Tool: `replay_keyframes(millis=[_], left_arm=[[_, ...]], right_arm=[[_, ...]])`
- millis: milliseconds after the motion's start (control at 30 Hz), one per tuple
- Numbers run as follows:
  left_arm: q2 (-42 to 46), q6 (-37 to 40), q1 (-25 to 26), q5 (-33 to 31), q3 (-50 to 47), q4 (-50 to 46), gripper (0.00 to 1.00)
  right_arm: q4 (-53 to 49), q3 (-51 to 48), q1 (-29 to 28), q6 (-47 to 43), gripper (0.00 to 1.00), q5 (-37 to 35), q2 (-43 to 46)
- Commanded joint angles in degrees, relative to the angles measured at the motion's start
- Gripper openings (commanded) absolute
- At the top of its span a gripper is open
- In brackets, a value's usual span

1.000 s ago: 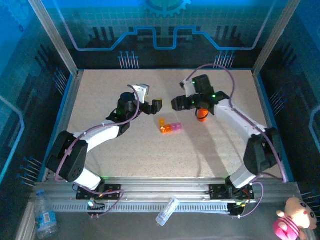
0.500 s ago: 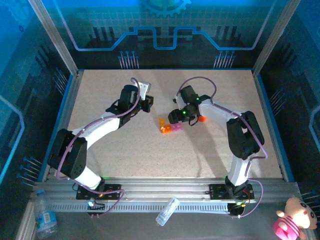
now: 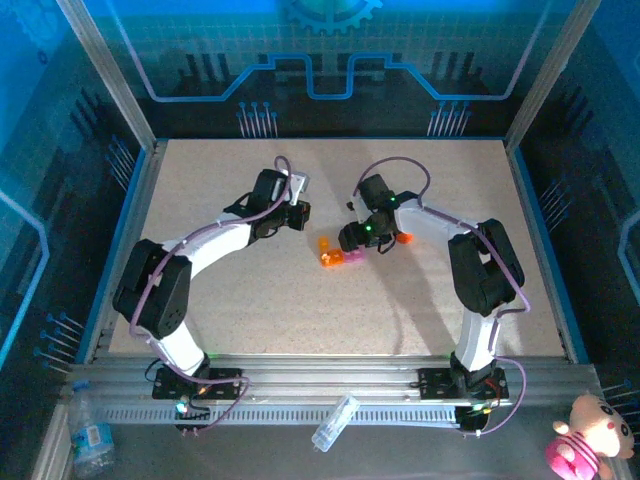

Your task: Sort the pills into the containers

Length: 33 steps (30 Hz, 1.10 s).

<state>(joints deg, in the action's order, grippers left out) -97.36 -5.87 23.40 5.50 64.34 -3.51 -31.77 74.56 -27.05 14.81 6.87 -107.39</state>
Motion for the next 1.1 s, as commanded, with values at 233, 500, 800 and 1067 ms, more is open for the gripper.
replay_keyframes(millis=[233,500,800,1067], left_arm=[[-4.08,-0.76,-0.38,3.06,3.85,-4.67,0.00],[-6.41,-1.05,-0.37,4.11,5.35,-6.07,0.00],[-9.96,-1.50,-0.30,5.49,8.13,-9.35,0.00],[-12.95,-1.91,-0.33,7.04,10.03,-12.37,0.00]], right_arm=[[-1.99,-1.42,-0.39,0.05,0.66,-1.84,-2.45],[-1.58,-1.97,-0.37,0.22,0.66,-1.99,-3.65],[-1.37,-2.49,-0.38,0.56,0.65,-2.12,-3.62],[-1.45,-2.59,-0.34,0.73,0.65,-2.22,-3.70]])
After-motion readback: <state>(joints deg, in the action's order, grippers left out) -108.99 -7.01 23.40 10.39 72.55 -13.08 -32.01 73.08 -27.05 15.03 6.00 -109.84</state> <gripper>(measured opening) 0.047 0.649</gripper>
